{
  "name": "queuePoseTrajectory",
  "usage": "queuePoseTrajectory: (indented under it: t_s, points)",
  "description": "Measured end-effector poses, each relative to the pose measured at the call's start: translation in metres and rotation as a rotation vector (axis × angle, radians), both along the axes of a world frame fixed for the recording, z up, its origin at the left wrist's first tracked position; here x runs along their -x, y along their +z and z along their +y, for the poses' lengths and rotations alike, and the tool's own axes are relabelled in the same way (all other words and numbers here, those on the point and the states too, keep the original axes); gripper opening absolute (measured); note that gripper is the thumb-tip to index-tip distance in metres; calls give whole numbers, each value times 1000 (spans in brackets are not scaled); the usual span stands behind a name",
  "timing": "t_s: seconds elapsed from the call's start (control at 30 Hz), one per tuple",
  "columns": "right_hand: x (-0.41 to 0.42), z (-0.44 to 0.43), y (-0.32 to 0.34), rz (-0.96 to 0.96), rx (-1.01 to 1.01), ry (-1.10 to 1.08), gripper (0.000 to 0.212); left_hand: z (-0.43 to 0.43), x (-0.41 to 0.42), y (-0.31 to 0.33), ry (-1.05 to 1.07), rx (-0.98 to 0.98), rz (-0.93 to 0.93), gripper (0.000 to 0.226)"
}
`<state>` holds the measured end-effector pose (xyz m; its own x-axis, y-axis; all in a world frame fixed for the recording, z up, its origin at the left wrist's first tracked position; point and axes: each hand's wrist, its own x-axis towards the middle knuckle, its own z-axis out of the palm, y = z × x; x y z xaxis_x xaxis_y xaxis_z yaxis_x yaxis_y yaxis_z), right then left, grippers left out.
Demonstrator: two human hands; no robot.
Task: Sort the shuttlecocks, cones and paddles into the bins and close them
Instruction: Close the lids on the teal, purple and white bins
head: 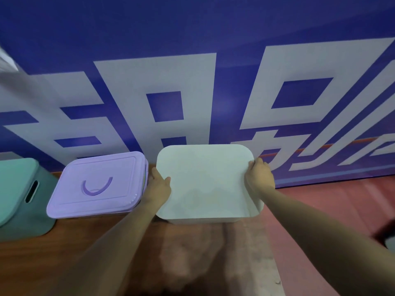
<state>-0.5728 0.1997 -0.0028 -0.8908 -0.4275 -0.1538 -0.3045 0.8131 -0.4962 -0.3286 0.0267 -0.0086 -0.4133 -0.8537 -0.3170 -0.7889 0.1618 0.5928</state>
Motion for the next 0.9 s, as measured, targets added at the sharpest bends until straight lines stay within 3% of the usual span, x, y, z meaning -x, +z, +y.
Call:
queuePoseTrajectory:
  t_s: [0.17, 0.4, 0.53, 0.77, 0.9]
  points:
    - [0, -5, -6, -39, 20, 21, 24, -3, -2, -6, -20, 44, 6, 67]
    - [4, -15, -6, 39, -35, 46, 32, -10, 4, -7, -2, 210, 18, 44]
    - [9, -23, -7, -21, 44, 50, 30, -8, 8, -7, 12, 505, -135, 42]
    - [9, -10, -13, -190, 179, 34, 26, 4, 11, -5, 9, 483, -107, 51]
    - [10, -15, -11, -226, 192, 26, 25, -9, 13, -8, 27, 298, -50, 50]
